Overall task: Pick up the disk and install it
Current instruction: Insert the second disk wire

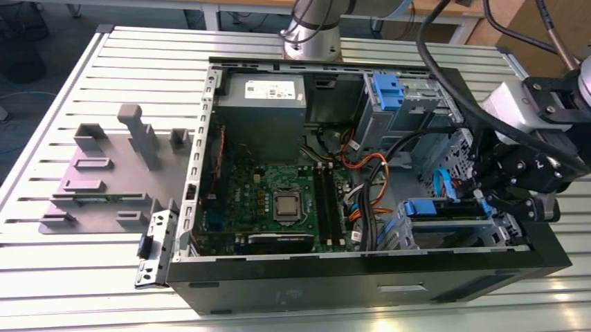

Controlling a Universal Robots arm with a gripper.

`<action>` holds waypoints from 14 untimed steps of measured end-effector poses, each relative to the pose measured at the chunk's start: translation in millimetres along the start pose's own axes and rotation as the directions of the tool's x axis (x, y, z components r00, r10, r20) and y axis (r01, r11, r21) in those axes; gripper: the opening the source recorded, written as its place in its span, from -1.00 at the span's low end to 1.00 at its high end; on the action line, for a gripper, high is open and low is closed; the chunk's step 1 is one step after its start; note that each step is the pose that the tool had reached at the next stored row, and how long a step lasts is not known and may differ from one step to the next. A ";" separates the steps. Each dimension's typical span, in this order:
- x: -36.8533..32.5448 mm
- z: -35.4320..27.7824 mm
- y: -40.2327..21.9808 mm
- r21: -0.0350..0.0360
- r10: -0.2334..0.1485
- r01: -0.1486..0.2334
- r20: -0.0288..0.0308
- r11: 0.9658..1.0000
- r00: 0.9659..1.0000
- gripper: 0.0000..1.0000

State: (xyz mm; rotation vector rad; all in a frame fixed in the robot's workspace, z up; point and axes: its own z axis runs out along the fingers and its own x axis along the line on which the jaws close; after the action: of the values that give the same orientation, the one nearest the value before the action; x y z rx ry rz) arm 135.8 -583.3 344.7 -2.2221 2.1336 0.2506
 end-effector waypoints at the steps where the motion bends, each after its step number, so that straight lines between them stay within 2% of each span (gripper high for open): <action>1: 0.1 -0.1 -3.0 -0.006 0.001 -0.001 0.000 1.000 1.000 -0.79; 3: 0.3 -0.5 -8.5 -0.016 0.002 -0.002 0.001 1.000 1.000 -0.79; 4: 0.4 -0.7 -10.0 -0.017 0.003 -0.003 0.001 1.000 1.000 -0.79; 8: -0.2 -4.8 -10.3 -0.018 0.003 -0.003 0.001 1.000 1.000 -0.79; 14: -3.0 -22.6 -9.1 -0.018 0.003 -0.003 0.001 1.000 1.000 -0.79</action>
State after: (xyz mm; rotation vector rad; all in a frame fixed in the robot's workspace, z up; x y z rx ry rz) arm 146.6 -583.2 366.7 -2.2282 2.1423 0.2715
